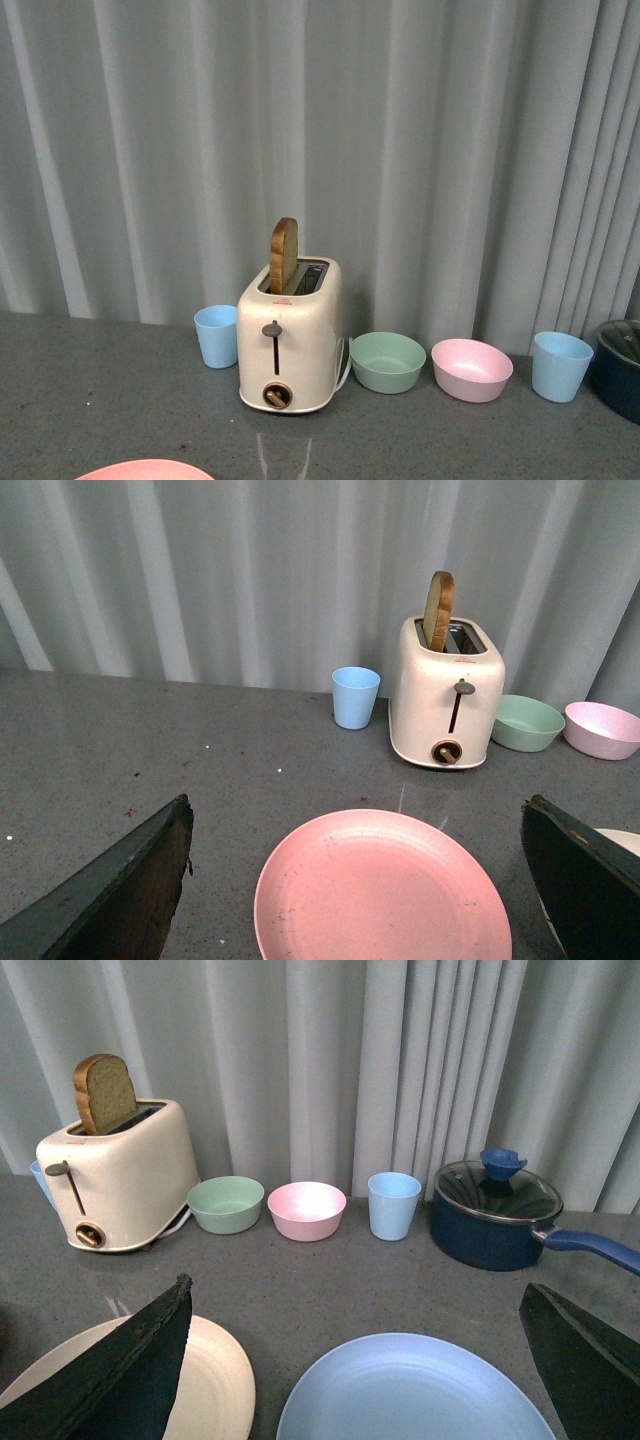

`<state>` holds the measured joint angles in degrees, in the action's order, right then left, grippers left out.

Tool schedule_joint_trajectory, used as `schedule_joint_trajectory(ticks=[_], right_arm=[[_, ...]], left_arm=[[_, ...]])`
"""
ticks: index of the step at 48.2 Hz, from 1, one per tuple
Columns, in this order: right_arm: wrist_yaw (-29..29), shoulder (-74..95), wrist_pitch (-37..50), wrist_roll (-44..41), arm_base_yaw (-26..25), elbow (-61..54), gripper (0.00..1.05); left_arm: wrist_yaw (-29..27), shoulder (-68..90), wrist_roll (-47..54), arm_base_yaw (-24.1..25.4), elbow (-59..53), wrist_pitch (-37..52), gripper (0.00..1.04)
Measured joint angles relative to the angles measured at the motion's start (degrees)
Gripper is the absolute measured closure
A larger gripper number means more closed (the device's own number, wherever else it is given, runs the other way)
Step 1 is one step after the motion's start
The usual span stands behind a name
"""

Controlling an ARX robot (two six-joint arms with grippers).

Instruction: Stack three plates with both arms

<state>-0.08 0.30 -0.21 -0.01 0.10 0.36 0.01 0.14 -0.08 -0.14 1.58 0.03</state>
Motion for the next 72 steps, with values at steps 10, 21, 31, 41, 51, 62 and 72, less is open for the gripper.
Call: schedule_joint_trajectory(ticks=[10, 21, 31, 41, 51, 62, 72], right_arm=[[0.0, 0.0, 0.0, 0.0, 0.0, 0.0, 0.07], [0.0, 0.0, 0.0, 0.0, 0.0, 0.0, 0.07], [0.0, 0.0, 0.0, 0.0, 0.0, 0.0, 0.07], [0.0, 0.0, 0.0, 0.0, 0.0, 0.0, 0.07], [0.0, 0.0, 0.0, 0.0, 0.0, 0.0, 0.07], [0.0, 0.0, 0.0, 0.0, 0.0, 0.0, 0.07], [0.0, 0.0, 0.0, 0.0, 0.0, 0.0, 0.07]], left_arm=[[0.0, 0.0, 0.0, 0.0, 0.0, 0.0, 0.07], [0.0, 0.0, 0.0, 0.0, 0.0, 0.0, 0.07], [0.0, 0.0, 0.0, 0.0, 0.0, 0.0, 0.07], [0.0, 0.0, 0.0, 0.0, 0.0, 0.0, 0.07], [0.0, 0.0, 0.0, 0.0, 0.0, 0.0, 0.07], [15.7, 9.9, -0.2, 4.9, 6.4, -16.6, 0.07], [22.3, 32.3, 1.1, 4.8, 17.4, -9.5, 0.07]])
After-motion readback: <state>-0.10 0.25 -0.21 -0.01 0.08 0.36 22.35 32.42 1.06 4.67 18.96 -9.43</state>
